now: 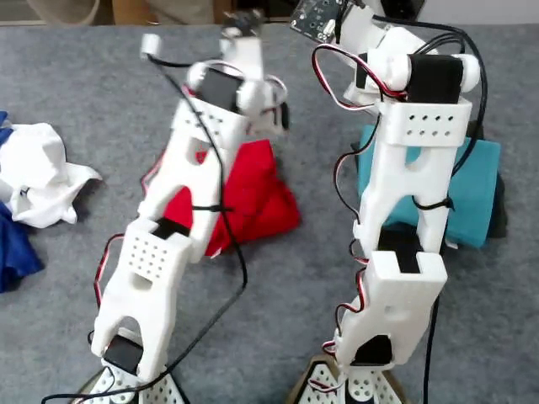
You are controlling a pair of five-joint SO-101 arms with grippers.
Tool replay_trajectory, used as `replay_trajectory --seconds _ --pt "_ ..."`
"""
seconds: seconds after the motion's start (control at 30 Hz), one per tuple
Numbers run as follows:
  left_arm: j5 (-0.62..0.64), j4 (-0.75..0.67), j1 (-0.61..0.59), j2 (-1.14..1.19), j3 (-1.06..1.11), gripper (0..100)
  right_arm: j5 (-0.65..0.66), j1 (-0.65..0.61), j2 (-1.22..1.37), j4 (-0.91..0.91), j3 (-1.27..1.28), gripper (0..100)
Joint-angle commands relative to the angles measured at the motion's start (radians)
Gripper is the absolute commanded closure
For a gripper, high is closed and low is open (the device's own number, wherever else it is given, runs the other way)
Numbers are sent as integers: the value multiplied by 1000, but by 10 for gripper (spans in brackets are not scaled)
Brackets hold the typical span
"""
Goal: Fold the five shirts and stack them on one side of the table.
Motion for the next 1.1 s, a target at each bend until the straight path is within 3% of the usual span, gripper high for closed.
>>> replay_trajectory --seconds 0.0,0.1,0.23,0.5,0.77,1.07 --pt "8 14 -130 -117 -81 927 -87 -56 -44 14 1 996" --pt "-28 15 -276 -220 -25 983 -187 -180 -44 14 51 996" --pt "-94 15 -500 -404 157 981 -321 -389 -7 8 206 996" --pt "-241 12 -888 -766 671 981 -345 -621 170 -124 328 996" --pt "-338 -20 -1060 -920 1091 981 -341 -679 343 -129 271 996" --pt "-361 -91 -1143 -1001 1267 981 -338 -601 470 -20 263 996"
